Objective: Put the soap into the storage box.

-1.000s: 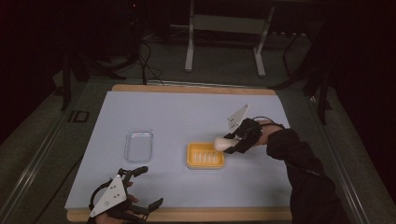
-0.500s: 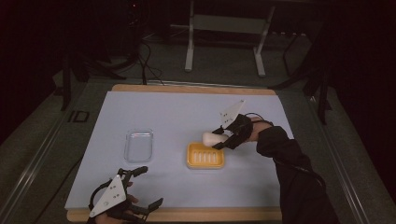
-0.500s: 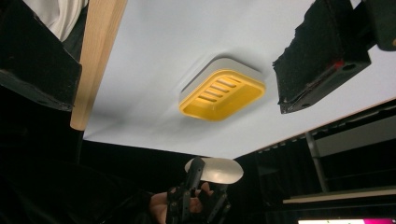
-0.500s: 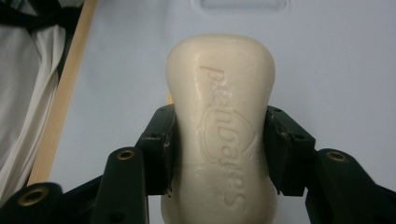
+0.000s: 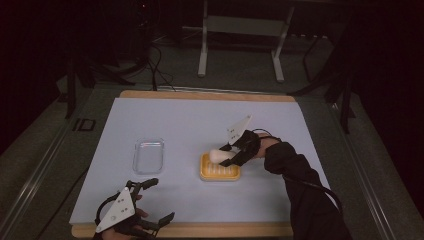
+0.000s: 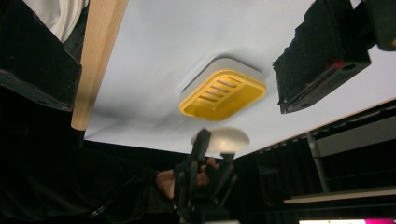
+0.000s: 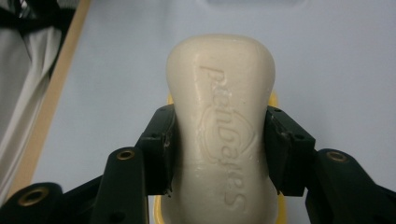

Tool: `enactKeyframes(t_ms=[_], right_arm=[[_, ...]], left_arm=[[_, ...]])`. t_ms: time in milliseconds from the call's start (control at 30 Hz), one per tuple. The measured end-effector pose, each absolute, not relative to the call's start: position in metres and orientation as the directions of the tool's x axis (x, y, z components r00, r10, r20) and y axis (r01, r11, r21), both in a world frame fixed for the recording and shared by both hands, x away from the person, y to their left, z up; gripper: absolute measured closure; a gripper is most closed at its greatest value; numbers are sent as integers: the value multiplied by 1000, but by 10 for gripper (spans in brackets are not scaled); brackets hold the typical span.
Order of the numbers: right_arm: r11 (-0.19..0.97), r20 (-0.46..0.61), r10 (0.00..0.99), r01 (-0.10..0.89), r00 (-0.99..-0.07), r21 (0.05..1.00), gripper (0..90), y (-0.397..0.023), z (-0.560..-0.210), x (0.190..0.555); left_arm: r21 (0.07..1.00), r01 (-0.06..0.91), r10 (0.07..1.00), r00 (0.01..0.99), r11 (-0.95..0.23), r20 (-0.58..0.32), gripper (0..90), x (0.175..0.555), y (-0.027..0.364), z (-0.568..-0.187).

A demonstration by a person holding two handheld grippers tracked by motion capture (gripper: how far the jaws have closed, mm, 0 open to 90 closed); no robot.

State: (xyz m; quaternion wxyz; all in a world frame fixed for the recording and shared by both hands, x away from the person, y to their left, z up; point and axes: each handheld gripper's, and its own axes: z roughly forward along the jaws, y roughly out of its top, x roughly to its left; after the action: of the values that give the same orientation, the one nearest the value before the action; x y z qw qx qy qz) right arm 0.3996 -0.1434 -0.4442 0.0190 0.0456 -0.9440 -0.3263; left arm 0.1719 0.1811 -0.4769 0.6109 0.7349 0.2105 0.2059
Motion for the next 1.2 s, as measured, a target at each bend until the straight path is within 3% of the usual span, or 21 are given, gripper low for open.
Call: enactKeyframes(t_ms=[667, 933, 1200], right_arm=[[849, 8, -39, -29, -999, 527, 492, -129, -498, 409], [861, 26, -32, -14, -999, 508, 462, -126, -499, 407], [852, -8, -2, -6, -1000, 523, 439, -130, -478, 402]], left_arm=[[985, 55, 559, 828, -161, 45, 7, 172, 182, -477], [985, 54, 557, 829, -165, 48, 7, 172, 181, -477], [985, 56, 558, 828, -166, 47, 7, 172, 181, -477]])
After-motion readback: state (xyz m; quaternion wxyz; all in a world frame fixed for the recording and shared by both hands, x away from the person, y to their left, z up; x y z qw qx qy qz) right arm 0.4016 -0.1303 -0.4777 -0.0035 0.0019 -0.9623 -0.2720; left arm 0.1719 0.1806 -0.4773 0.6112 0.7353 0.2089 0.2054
